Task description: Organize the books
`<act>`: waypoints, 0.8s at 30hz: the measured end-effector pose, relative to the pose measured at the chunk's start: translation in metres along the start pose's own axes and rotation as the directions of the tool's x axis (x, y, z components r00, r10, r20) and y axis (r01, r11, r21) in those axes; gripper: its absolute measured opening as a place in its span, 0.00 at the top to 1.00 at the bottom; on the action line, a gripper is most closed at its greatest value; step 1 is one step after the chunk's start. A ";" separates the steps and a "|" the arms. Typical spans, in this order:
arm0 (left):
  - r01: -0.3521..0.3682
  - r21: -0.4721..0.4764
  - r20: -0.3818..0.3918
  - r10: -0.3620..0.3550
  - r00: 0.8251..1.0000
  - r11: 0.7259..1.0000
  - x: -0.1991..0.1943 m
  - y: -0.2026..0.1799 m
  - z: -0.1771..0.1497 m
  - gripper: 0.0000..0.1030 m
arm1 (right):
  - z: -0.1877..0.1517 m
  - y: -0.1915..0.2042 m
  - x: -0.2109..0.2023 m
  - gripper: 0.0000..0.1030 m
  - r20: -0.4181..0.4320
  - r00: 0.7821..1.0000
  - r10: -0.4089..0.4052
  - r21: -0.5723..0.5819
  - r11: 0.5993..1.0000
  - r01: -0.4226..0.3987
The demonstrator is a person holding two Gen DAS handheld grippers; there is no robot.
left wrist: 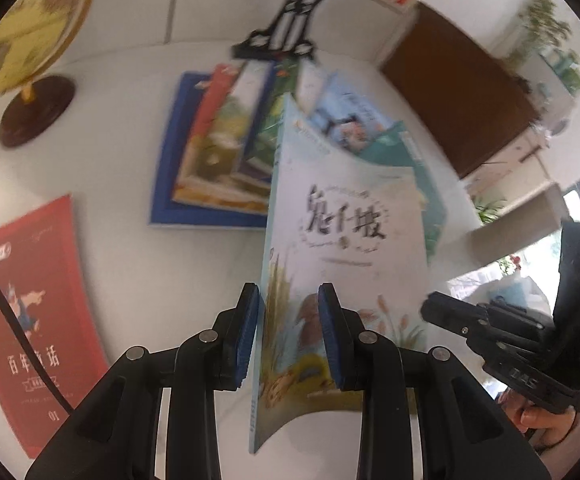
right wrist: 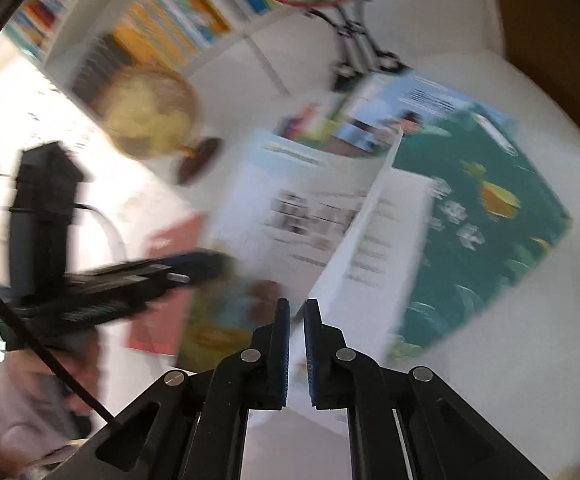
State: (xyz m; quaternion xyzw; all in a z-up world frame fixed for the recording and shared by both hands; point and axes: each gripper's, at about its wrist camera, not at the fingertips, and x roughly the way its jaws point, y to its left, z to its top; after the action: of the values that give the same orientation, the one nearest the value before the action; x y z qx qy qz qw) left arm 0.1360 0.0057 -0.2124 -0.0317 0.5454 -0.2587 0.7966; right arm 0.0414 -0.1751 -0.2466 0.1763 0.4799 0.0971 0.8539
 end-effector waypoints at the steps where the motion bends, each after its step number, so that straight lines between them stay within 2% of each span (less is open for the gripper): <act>1: 0.003 -0.014 -0.006 -0.003 1.000 1.000 0.003 0.005 0.000 0.74 | -0.002 -0.006 0.006 0.90 -0.020 0.999 -0.039 0.020 0.999 0.039; 2: 0.005 -0.025 -0.017 -0.005 1.000 1.000 0.008 0.009 0.000 0.74 | -0.006 -0.018 0.014 0.89 -0.053 0.997 -0.064 0.070 0.995 0.068; 3: 0.002 -0.025 -0.032 -0.003 0.999 1.000 0.014 0.012 -0.001 0.74 | -0.009 -0.029 0.020 0.89 -0.077 0.995 -0.055 0.129 0.990 0.065; 5: -0.033 0.003 -0.048 0.033 0.998 0.999 0.023 0.013 -0.004 0.74 | -0.019 -0.059 0.029 0.88 -0.075 0.996 0.040 0.299 0.954 -0.016; 7: -0.051 0.014 -0.071 0.052 0.996 0.999 0.032 0.014 -0.007 0.73 | -0.030 -0.080 0.036 0.81 -0.065 0.992 0.108 0.430 0.900 -0.070; 8: -0.048 0.008 -0.081 0.048 0.996 0.999 0.036 0.016 -0.009 0.73 | -0.032 -0.084 0.038 0.76 -0.066 0.992 0.111 0.440 0.895 -0.071; 9: -0.035 -0.005 -0.094 0.034 0.995 0.999 0.041 0.018 -0.010 0.73 | -0.033 -0.085 0.037 0.67 -0.045 0.992 0.121 0.422 0.902 -0.090; 10: -0.030 -0.013 -0.094 0.029 0.995 0.999 0.043 0.019 -0.011 0.71 | -0.033 -0.083 0.035 0.57 -0.032 0.994 0.105 0.382 0.920 -0.085; 11: -0.028 -0.019 -0.092 0.026 0.995 0.999 0.044 0.020 -0.012 0.69 | -0.032 -0.079 0.034 0.42 -0.035 0.996 0.077 0.343 0.937 -0.060; 12: -0.028 -0.025 -0.088 0.026 0.996 0.999 0.045 0.020 -0.012 0.65 | -0.032 -0.074 0.034 0.34 -0.025 0.998 0.065 0.294 0.954 -0.054; 14: -0.031 -0.034 -0.095 0.028 0.995 0.999 0.048 0.020 -0.012 0.64 | -0.031 -0.064 0.037 0.26 -0.040 0.997 0.066 0.208 0.977 -0.056; 17: -0.025 -0.043 -0.094 0.021 0.995 0.999 0.047 0.019 -0.015 0.64 | -0.033 -0.058 0.041 0.25 -0.078 0.989 0.128 0.184 0.977 -0.112; 19: -0.030 -0.048 -0.092 0.026 0.995 0.998 0.046 0.018 -0.015 0.64 | -0.038 -0.061 0.043 0.25 -0.092 0.971 0.222 0.253 0.948 -0.192; 21: -0.027 -0.051 -0.098 0.022 0.995 0.998 0.048 0.019 -0.016 0.63 | -0.047 -0.066 0.046 0.25 -0.084 0.946 0.313 0.343 0.901 -0.267; 23: -0.023 -0.053 -0.096 0.018 0.995 0.998 0.050 0.022 -0.017 0.60 | -0.053 -0.069 0.048 0.23 -0.040 0.928 0.370 0.383 0.864 -0.327; 24: -0.023 -0.053 -0.086 0.018 0.996 0.998 0.050 0.023 -0.016 0.60 | -0.053 -0.069 0.048 0.20 -0.029 0.924 0.381 0.385 0.858 -0.341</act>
State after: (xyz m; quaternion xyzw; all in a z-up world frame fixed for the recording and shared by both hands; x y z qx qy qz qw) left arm 0.1436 0.0070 -0.2693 -0.0365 0.5859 -0.2368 0.7741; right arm 0.0212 -0.2113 -0.3366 0.4166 0.4917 0.1717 0.7451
